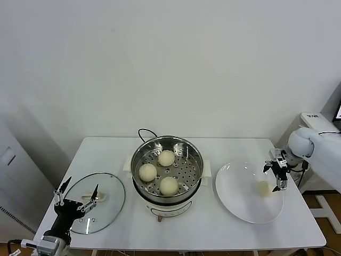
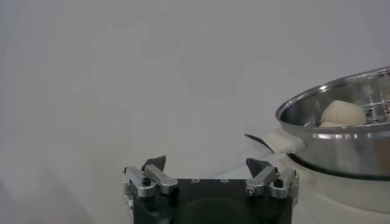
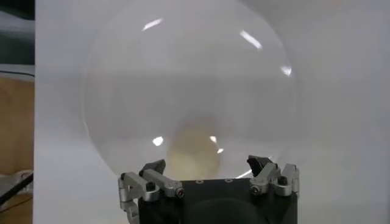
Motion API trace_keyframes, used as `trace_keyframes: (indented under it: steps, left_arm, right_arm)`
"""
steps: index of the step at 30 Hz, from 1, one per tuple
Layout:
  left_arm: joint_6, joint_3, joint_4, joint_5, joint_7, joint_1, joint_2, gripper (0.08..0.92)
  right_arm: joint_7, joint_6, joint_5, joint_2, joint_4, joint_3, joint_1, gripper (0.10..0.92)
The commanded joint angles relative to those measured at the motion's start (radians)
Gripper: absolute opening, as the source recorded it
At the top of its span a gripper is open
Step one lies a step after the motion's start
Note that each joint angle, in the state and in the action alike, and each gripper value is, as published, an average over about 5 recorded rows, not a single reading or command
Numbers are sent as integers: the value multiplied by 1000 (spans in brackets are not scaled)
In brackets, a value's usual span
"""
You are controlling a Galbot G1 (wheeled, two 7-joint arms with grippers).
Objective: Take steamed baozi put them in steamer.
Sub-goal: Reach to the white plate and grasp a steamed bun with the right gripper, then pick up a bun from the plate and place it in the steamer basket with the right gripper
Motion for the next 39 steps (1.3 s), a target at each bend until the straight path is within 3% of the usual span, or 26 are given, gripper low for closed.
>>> trace_keyframes:
  steps: [1, 11, 20, 27, 32, 39]
  left_arm:
    - [1, -2, -4, 1, 0, 4, 4, 823]
    - [-1, -8, 0, -1, 0, 9, 4, 823]
    - [-2, -14, -1, -3, 0, 7, -1, 823]
    - [-1, -18, -7, -6, -1, 6, 4, 823]
    - [-5, -16, -5, -6, 1, 6, -9, 823]
    - [2, -9, -13, -5, -2, -11, -7, 823]
  right_arm:
    - [41, 9, -72, 57, -78, 112, -124, 823]
    - [45, 5, -97, 69, -81, 110, -138, 809]
    - [41, 0, -49, 25, -31, 67, -87, 580]
    - [7, -42, 195, 7, 77, -116, 183, 414]
    - [1, -168, 551, 60, 175, -383, 534, 400]
    - [22, -337, 845, 244, 243, -491, 796, 399]
